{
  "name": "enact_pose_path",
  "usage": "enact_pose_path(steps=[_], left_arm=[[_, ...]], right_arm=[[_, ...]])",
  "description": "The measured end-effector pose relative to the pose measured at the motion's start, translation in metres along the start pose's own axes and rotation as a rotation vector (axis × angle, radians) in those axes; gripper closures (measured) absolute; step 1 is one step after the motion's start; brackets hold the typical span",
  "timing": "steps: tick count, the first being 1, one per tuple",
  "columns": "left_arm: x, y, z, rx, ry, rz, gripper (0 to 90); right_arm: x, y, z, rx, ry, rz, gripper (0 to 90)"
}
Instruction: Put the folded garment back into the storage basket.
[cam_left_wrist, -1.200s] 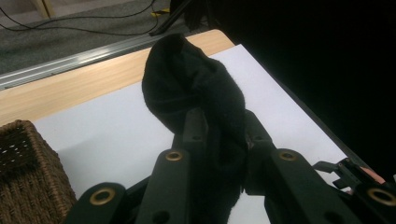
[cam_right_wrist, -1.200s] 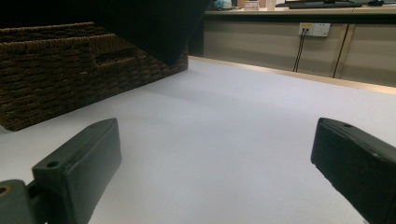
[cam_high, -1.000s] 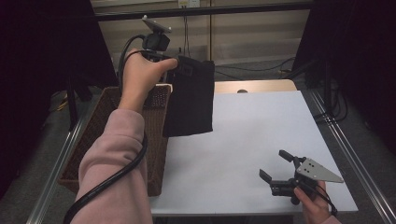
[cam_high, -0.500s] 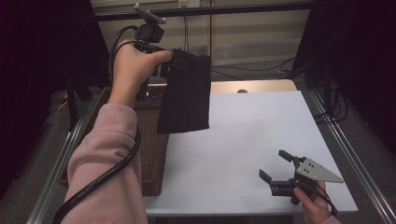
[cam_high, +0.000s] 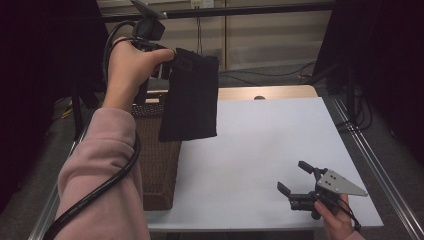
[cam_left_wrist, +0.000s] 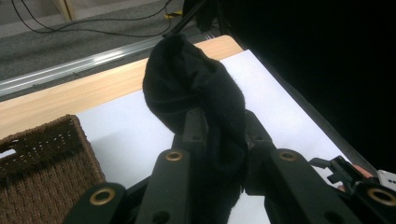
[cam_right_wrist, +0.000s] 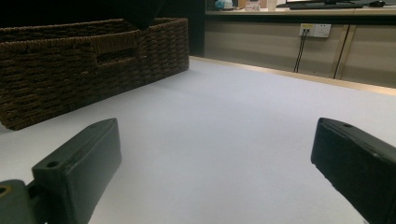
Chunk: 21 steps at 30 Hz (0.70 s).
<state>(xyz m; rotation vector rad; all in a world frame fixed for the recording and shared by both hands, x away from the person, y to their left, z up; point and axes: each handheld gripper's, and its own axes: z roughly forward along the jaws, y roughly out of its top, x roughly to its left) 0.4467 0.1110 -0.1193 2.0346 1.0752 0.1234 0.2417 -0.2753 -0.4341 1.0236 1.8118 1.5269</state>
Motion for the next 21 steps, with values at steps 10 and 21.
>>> enact_pose_path(steps=[10, 21], left_arm=[[0.007, -0.001, -0.014, 0.002, 0.018, -0.003, 76.5], [0.015, -0.004, -0.028, -0.002, 0.036, -0.024, 76.6]], right_arm=[[0.000, 0.000, 0.000, 0.001, 0.002, 0.006, 1.6], [0.000, 0.000, 0.000, 0.000, -0.003, -0.004, 1.6]])
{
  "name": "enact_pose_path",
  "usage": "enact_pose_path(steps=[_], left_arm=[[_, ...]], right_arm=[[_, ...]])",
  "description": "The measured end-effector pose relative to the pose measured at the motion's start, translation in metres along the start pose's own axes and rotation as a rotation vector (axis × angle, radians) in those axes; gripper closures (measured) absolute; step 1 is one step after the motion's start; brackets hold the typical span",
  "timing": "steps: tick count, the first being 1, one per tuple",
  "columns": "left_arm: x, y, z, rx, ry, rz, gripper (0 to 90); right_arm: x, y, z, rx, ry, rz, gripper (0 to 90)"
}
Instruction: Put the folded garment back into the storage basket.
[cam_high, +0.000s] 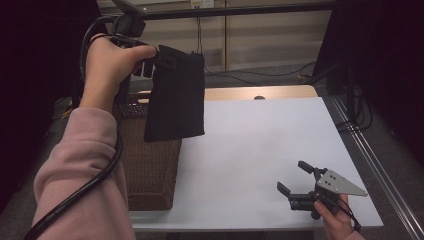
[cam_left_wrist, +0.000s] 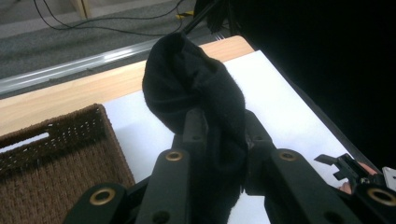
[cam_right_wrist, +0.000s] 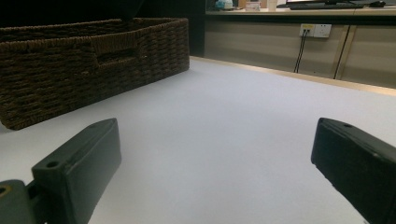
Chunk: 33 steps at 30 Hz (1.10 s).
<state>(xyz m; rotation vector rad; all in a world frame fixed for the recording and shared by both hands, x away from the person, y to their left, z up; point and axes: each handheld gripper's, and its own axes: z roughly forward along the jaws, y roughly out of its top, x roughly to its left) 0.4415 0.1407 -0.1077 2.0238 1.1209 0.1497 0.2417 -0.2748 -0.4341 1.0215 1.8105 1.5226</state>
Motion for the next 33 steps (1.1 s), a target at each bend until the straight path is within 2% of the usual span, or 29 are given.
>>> enact_pose_path(steps=[4, 15, 24, 33], left_arm=[[0.004, -0.001, -0.006, -0.017, 0.006, -0.016, 76.6], [0.012, -0.003, -0.021, -0.020, 0.029, -0.027, 76.6], [0.022, -0.008, -0.030, -0.019, 0.036, -0.044, 76.5], [0.034, -0.016, -0.038, -0.005, 0.053, -0.041, 76.6]], right_arm=[[0.000, 0.000, 0.000, 0.000, 0.001, 0.005, 1.6], [0.001, 0.000, 0.000, 0.005, -0.001, 0.007, 1.6], [0.000, 0.000, 0.000, 0.002, 0.007, -0.003, 1.6], [0.001, -0.001, 0.002, -0.005, 0.014, -0.002, 1.6]])
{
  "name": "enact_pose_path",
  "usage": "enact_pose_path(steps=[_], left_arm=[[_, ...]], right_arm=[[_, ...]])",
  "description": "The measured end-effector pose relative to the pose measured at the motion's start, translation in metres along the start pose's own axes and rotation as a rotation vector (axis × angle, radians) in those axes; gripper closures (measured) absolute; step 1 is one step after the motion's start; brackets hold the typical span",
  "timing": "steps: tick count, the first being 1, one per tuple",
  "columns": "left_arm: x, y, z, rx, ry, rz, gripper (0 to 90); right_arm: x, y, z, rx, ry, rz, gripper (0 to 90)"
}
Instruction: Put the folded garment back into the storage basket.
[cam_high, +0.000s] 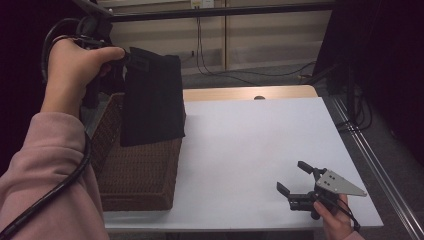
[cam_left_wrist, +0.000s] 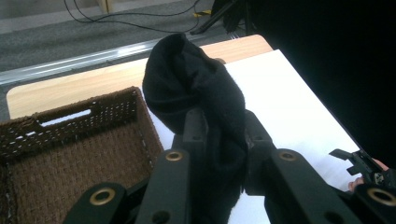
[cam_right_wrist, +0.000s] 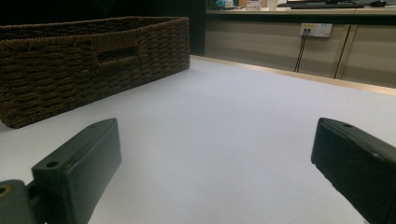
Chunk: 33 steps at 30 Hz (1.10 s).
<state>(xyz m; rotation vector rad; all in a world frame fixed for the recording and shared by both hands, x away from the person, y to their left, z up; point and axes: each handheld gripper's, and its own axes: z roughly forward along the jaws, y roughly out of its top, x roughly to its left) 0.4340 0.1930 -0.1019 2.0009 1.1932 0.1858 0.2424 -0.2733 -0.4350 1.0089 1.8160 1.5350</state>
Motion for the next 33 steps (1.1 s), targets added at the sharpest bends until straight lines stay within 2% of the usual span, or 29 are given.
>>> enact_pose_path(steps=[3, 6, 8, 14, 27, 30, 33], left_arm=[[0.004, -0.003, -0.003, -0.009, -0.001, -0.019, 76.5], [0.009, -0.004, -0.006, -0.001, -0.004, -0.004, 76.5], [0.010, -0.005, -0.008, -0.004, 0.011, -0.016, 76.6], [0.016, -0.010, -0.013, -0.003, 0.019, -0.028, 76.5], [0.027, -0.020, -0.017, 0.010, 0.033, -0.052, 76.5], [0.031, -0.024, -0.018, 0.015, 0.031, -0.045, 76.5], [0.035, -0.027, -0.018, 0.014, 0.034, -0.062, 76.5]], right_arm=[[0.000, 0.000, -0.001, 0.008, -0.006, -0.002, 1.6], [0.000, 0.000, -0.001, 0.006, -0.009, -0.010, 1.6], [0.000, 0.000, 0.000, 0.006, -0.011, -0.008, 1.6], [0.001, 0.000, -0.001, 0.009, -0.006, 0.000, 1.6], [0.001, 0.001, -0.001, 0.006, -0.007, -0.005, 1.6], [0.001, 0.000, 0.000, -0.008, 0.001, 0.001, 1.5], [0.002, 0.000, 0.000, 0.000, 0.001, 0.013, 1.6]])
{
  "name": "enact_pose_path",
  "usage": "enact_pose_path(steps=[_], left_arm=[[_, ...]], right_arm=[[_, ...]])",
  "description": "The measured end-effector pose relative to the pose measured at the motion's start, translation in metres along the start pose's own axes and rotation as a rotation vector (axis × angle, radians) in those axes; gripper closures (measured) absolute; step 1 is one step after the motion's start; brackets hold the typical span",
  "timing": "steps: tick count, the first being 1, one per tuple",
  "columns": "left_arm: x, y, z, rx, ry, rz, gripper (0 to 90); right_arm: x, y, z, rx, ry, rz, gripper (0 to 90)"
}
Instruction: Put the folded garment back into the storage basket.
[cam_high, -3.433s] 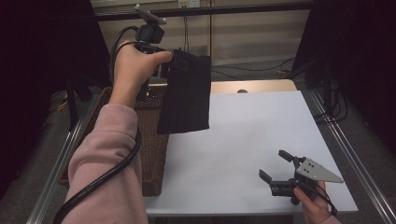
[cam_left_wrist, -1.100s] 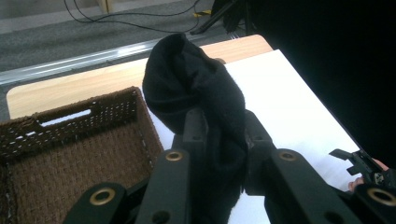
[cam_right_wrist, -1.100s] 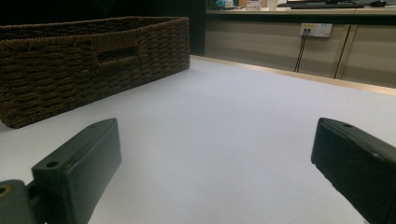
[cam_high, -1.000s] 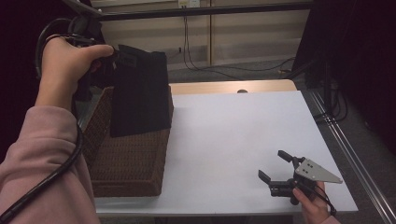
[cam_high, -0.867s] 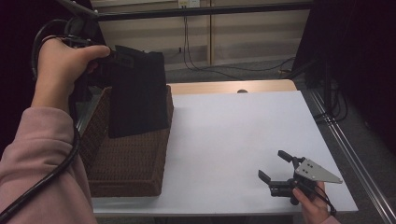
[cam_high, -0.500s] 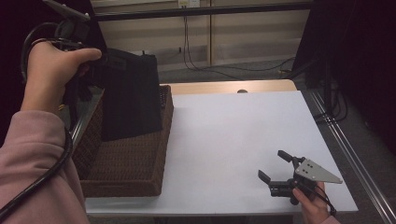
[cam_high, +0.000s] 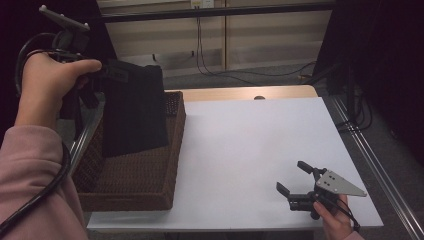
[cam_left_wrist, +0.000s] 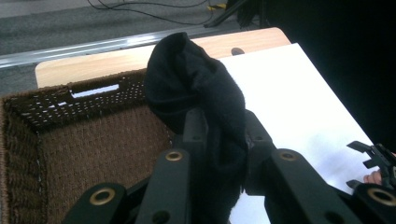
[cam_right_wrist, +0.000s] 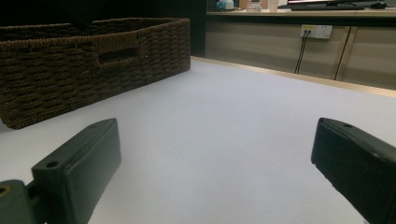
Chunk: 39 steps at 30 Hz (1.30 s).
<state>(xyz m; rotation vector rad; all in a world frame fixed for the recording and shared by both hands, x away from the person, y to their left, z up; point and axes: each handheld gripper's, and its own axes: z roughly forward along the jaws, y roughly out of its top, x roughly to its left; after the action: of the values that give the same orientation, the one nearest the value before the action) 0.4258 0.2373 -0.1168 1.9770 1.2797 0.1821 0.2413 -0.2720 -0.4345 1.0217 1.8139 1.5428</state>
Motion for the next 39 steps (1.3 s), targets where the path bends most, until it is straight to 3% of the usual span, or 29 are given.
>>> enact_pose_path(steps=[14, 15, 17, 23, 27, 28, 39], left_arm=[[0.013, -0.014, 0.006, 0.020, 0.004, -0.005, 76.5], [0.013, -0.015, 0.007, 0.017, 0.006, -0.013, 76.5], [0.015, -0.017, 0.009, 0.021, 0.008, -0.012, 76.4], [0.018, -0.022, 0.014, 0.041, 0.006, -0.007, 76.5], [0.019, -0.025, 0.019, 0.038, -0.002, -0.025, 76.4], [0.020, -0.025, 0.020, 0.054, -0.004, -0.007, 76.4], [0.022, -0.035, 0.036, 0.049, -0.013, -0.018, 76.4]], right_arm=[[-0.001, 0.000, 0.000, 0.000, 0.003, -0.019, 1.5], [0.002, 0.001, 0.001, -0.012, -0.001, 0.019, 1.6], [0.002, 0.001, 0.001, -0.009, -0.002, 0.025, 1.5], [0.002, 0.001, 0.000, 0.001, -0.006, 0.023, 1.5], [0.001, 0.001, 0.001, -0.011, -0.001, 0.018, 1.5], [0.001, 0.001, 0.001, -0.011, 0.000, 0.020, 1.5], [0.001, 0.001, 0.001, -0.012, -0.001, 0.019, 1.4]])
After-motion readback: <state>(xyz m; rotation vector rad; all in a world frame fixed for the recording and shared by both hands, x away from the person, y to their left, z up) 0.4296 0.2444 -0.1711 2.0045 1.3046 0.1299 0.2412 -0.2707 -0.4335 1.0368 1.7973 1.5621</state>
